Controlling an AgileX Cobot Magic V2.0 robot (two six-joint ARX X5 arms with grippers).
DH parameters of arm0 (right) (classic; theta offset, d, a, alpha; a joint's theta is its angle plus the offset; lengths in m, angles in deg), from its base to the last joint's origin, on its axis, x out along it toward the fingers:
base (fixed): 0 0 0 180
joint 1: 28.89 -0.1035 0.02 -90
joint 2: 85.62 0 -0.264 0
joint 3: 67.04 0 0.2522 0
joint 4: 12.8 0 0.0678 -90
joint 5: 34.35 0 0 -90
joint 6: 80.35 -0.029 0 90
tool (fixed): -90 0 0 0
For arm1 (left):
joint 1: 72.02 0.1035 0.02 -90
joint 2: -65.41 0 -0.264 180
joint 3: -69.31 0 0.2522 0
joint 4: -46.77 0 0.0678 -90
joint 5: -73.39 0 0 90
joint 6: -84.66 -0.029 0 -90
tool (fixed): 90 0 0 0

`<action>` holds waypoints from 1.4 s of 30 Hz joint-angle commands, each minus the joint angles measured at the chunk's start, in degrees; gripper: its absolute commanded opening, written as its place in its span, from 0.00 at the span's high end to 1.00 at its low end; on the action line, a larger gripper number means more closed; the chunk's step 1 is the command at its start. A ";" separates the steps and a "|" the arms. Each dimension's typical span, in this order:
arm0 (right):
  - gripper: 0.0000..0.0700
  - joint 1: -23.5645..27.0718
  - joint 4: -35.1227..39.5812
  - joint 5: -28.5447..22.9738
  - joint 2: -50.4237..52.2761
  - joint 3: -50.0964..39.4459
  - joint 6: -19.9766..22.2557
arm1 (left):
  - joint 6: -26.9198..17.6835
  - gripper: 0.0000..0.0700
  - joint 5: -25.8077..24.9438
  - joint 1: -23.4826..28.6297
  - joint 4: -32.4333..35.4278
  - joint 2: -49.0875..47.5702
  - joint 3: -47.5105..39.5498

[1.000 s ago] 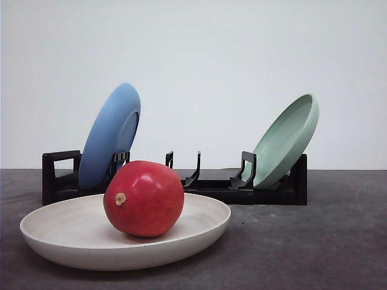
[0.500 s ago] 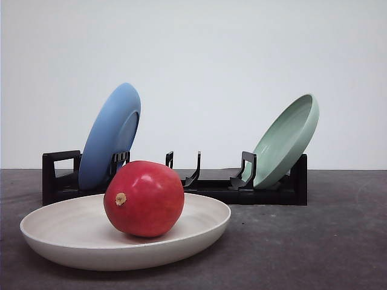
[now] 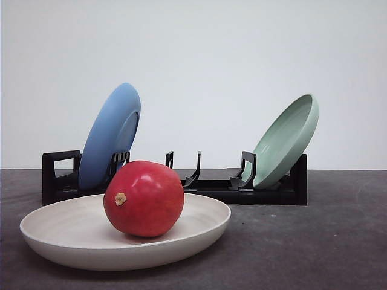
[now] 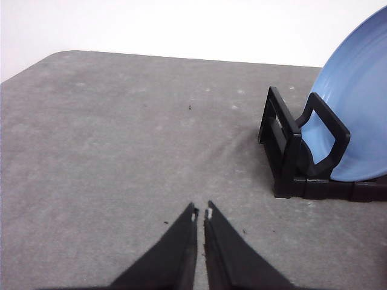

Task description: Place pomegranate in white plate

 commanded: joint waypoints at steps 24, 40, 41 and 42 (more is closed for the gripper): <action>0.98 0.07 0.63 0.11 -0.02 -0.26 -0.22 | 0.04 1.00 0.09 0.15 0.00 -0.02 -0.66; 0.98 0.07 0.63 0.11 -0.02 -0.26 -0.22 | 0.04 1.00 0.09 0.15 0.00 -0.02 -0.66; 0.98 0.07 0.61 0.11 -0.02 -0.26 -0.22 | 0.04 1.00 0.09 0.15 0.00 -0.02 -0.66; 0.98 0.07 0.61 0.11 -0.02 -0.26 -0.20 | 0.04 1.00 0.09 0.15 0.00 -0.02 -0.66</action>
